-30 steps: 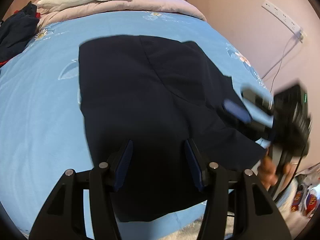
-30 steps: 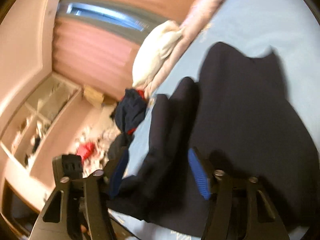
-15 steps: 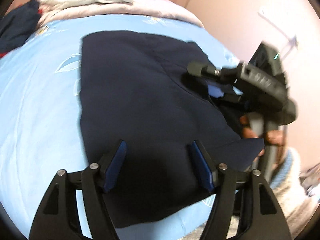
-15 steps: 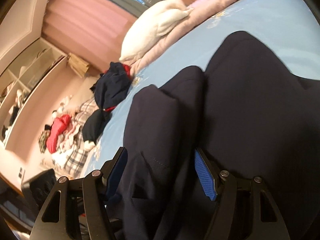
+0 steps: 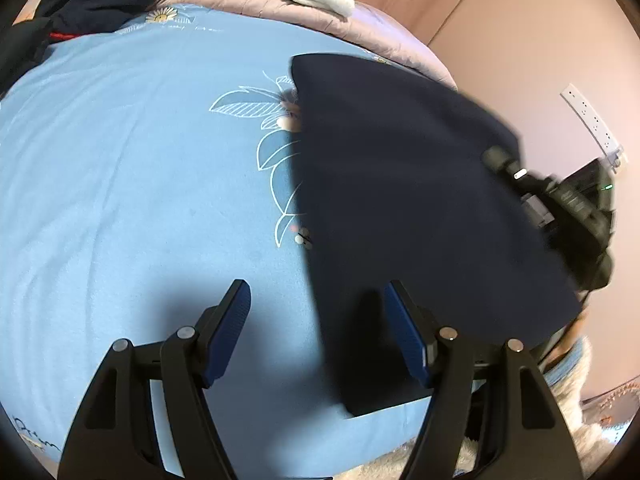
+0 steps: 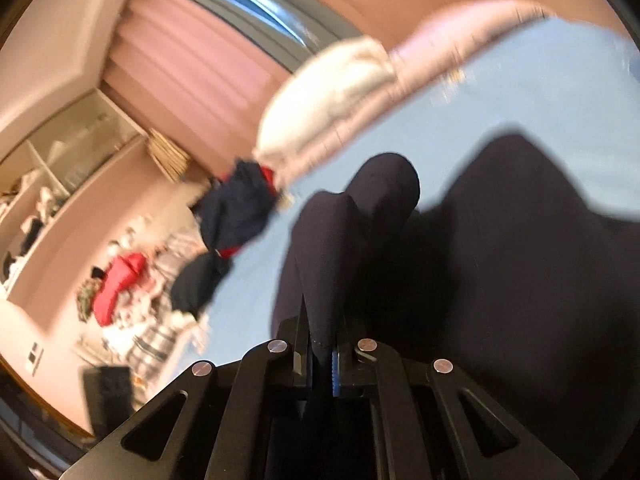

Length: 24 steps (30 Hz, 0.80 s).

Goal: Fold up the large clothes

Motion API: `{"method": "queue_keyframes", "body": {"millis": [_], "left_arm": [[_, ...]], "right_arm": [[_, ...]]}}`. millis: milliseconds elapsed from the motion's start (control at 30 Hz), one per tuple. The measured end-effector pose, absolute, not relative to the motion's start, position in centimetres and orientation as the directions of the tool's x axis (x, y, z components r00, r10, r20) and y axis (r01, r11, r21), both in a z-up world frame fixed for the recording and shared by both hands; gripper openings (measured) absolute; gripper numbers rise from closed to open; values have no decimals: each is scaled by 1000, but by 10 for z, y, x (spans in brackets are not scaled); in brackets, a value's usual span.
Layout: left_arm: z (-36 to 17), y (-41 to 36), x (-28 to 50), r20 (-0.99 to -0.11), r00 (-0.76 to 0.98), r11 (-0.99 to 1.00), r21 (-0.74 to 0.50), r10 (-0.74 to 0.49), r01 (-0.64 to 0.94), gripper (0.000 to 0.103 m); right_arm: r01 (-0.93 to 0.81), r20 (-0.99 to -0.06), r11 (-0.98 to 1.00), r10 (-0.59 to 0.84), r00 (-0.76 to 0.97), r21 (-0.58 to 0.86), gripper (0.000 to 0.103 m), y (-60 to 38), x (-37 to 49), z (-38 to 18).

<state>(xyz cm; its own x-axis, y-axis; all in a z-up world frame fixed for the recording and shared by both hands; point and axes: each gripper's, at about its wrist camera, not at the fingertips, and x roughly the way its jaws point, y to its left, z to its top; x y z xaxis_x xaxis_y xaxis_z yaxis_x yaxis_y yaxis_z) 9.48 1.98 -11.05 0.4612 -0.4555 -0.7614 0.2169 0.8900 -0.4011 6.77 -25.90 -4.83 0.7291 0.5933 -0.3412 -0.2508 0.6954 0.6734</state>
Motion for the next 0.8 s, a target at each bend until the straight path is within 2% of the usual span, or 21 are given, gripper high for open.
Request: {"method": "queue_keyframes", "body": {"millis": [67, 233, 333, 500, 700, 800], "left_arm": [[-111, 18, 92, -763, 462, 892, -395, -452, 219, 74], [-125, 15, 94, -775, 432, 887, -406, -461, 219, 74], [-127, 2, 96, -785, 412, 886, -394, -463, 244, 74], [-116, -25, 102, -786, 422, 885, -336, -453, 323, 74], [-108, -63, 107, -793, 453, 887, -227, -408, 402, 74], [-106, -69, 114, -792, 471, 893, -194, -387, 406, 74]], "right_arm": [[-255, -322, 718, 562, 762, 648, 7, -278, 62, -30], [-185, -339, 756, 479, 810, 628, 7, -327, 55, -22], [-135, -361, 752, 456, 814, 645, 7, -354, 59, -37], [-30, -451, 743, 436, 779, 668, 7, -374, 75, -86], [19, -485, 720, 448, 751, 694, 7, -384, 83, -121], [48, -491, 704, 444, 750, 709, 14, -391, 80, -118]]}}
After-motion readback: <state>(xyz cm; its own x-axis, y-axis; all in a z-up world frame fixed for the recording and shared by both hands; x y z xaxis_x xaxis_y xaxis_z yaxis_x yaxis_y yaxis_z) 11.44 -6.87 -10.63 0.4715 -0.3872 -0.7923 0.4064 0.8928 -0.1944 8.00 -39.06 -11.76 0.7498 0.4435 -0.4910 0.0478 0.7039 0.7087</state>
